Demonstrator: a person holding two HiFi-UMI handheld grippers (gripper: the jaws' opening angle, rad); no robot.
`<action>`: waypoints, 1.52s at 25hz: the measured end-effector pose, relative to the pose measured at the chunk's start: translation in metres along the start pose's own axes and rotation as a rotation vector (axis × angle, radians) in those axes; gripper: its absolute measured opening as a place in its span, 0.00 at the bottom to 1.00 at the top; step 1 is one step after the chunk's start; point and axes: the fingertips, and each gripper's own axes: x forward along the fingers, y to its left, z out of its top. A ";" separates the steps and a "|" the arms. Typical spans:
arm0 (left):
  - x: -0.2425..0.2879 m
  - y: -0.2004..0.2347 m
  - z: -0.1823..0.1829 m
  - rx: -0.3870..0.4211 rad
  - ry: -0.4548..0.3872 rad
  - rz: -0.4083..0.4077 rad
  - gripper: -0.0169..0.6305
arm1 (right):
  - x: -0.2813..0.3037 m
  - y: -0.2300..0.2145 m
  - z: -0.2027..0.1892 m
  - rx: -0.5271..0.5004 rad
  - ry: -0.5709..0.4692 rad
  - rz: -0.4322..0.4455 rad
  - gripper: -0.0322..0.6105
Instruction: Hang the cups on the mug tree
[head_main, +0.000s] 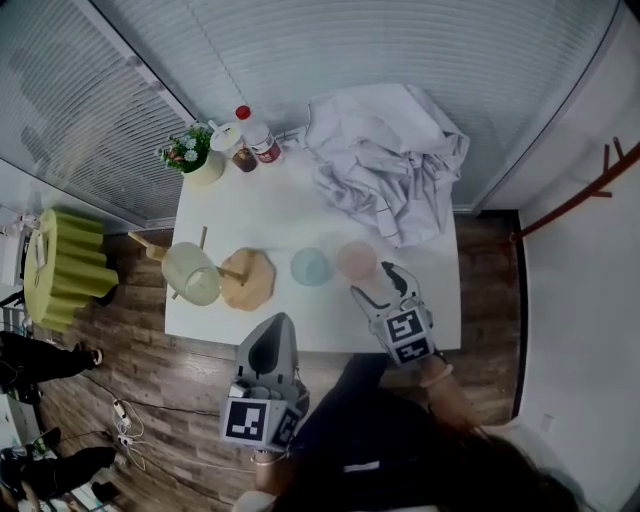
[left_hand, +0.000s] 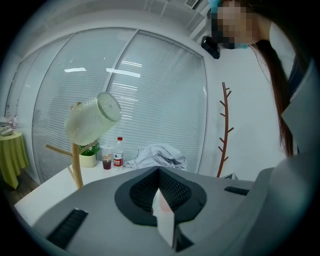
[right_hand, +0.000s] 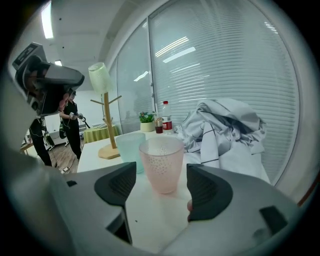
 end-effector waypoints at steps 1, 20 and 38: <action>0.001 0.001 0.000 -0.002 -0.004 0.004 0.03 | 0.004 -0.001 -0.002 -0.004 0.009 0.004 0.56; 0.027 0.013 -0.011 -0.034 0.048 0.027 0.03 | 0.046 -0.005 -0.026 0.018 0.122 0.065 0.58; 0.028 0.016 -0.019 -0.007 0.084 0.024 0.03 | 0.054 -0.004 -0.041 -0.087 0.257 0.073 0.53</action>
